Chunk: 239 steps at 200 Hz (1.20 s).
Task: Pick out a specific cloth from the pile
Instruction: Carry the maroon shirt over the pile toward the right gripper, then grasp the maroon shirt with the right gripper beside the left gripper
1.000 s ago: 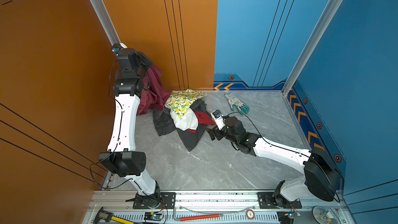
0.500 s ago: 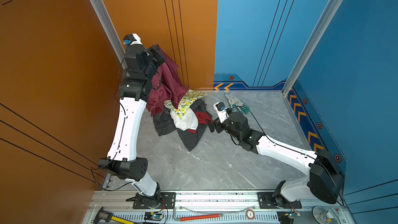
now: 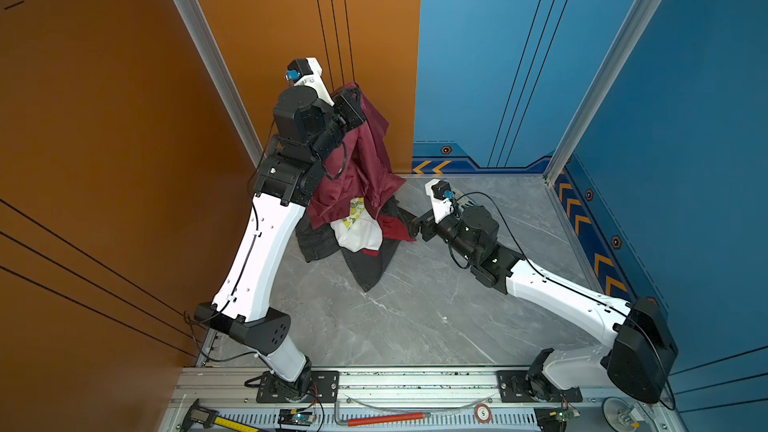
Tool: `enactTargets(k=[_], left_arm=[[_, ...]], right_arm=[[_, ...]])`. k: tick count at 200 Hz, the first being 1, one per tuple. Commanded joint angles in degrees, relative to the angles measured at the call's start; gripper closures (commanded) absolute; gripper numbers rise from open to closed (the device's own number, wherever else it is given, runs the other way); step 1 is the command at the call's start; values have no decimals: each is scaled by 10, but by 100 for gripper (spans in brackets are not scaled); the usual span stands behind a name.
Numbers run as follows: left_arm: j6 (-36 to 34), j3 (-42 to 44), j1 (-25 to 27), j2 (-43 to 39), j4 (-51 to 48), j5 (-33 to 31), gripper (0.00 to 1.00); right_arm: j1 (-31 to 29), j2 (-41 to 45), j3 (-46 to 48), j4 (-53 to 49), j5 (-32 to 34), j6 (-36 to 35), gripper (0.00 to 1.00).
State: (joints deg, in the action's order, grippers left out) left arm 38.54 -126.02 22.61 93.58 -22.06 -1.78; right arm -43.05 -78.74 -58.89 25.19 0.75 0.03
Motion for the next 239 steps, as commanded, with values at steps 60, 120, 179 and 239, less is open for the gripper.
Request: enactTargets(k=[60, 120, 179, 239], left_arm=[[-28, 25, 77, -35, 22, 22, 100], [-22, 87, 101, -39, 21, 30, 100], [-6, 144, 113, -44, 37, 59, 100], [7, 198, 110, -59, 63, 79, 100]], right_arm=[[5, -11, -77, 46, -70, 21, 0], [6, -34, -90, 97, -67, 24, 0], [22, -71, -100, 121, -86, 40, 0], [46, -80, -99, 154, -121, 93, 0]])
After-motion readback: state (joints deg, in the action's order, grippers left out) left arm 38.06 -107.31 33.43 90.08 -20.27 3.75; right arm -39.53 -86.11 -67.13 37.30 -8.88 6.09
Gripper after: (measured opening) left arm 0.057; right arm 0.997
